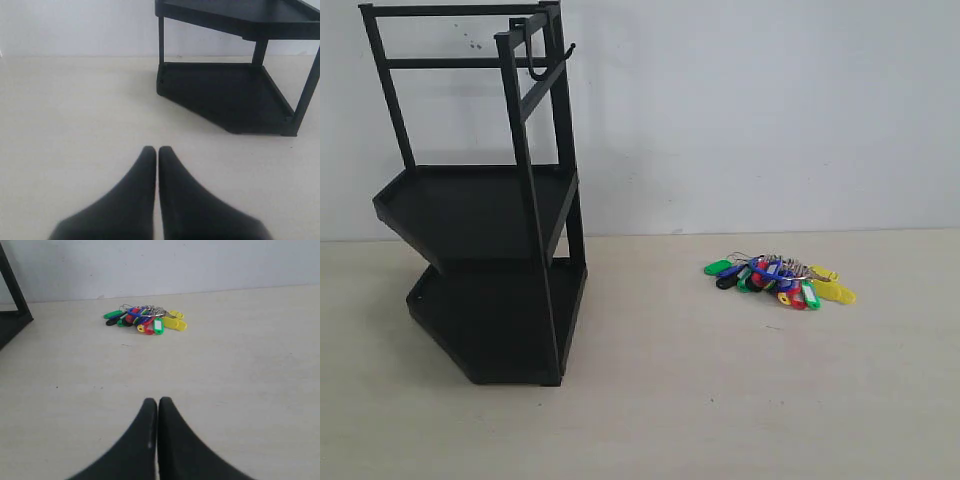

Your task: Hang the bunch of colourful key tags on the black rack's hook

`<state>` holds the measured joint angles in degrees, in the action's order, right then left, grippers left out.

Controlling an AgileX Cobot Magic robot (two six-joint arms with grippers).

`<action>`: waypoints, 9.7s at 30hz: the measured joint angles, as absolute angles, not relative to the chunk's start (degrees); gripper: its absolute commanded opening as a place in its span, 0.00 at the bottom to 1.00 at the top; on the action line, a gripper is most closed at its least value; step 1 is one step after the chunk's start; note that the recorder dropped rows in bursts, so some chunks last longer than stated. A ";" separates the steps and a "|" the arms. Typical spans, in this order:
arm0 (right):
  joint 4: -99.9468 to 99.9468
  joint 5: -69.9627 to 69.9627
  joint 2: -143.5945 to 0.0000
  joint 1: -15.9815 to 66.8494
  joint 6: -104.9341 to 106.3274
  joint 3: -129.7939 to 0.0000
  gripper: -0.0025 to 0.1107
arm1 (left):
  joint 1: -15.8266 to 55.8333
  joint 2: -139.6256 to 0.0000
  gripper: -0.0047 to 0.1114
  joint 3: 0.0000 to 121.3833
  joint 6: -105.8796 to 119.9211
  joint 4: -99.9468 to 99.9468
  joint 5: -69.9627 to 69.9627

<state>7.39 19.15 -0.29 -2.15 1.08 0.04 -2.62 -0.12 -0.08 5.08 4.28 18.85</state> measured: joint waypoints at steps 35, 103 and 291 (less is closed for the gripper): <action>7.39 19.29 -0.29 -2.15 1.08 0.04 0.02 | -2.62 -0.12 0.08 -0.08 5.08 4.28 18.85; 15.99 31.39 -72.25 -1.35 32.78 -53.81 0.02 | -2.62 -0.12 0.08 -0.08 5.08 4.28 18.85; 56.87 35.53 -80.92 15.25 39.28 -71.35 0.02 | -2.62 -0.12 0.08 -0.08 5.08 4.28 18.85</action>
